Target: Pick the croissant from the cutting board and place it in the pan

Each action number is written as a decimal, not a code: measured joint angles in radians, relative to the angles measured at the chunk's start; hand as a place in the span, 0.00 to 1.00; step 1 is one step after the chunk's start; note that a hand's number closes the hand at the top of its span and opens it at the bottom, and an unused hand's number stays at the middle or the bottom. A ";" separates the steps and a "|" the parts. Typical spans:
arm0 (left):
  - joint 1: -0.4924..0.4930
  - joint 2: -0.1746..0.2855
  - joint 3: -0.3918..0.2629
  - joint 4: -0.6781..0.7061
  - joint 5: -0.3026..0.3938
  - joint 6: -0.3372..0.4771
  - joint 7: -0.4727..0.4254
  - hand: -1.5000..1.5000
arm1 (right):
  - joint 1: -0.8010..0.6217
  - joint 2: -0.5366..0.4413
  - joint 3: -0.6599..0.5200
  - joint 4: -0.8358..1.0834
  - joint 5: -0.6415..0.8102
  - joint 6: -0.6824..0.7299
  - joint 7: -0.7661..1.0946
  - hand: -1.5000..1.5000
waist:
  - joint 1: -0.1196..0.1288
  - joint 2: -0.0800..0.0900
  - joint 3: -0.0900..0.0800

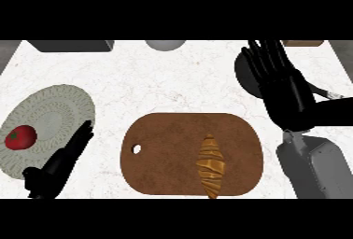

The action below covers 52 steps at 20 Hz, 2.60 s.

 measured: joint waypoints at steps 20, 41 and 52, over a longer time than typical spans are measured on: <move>-0.251 -0.064 0.170 -0.003 -0.011 0.210 0.138 0.50 | 0.374 -0.461 0.045 -0.046 0.404 0.265 -0.416 0.00 | -0.025 -0.049 -0.008; -0.323 -0.134 0.221 0.050 -0.082 0.147 0.166 0.50 | 0.046 -0.514 0.085 -0.407 0.414 0.519 0.299 0.00 | 0.010 -0.046 -0.010; -0.280 -0.173 0.245 0.000 -0.137 0.134 0.197 0.50 | 0.037 -0.337 0.215 -0.471 0.502 0.585 0.520 0.00 | 0.009 -0.047 -0.009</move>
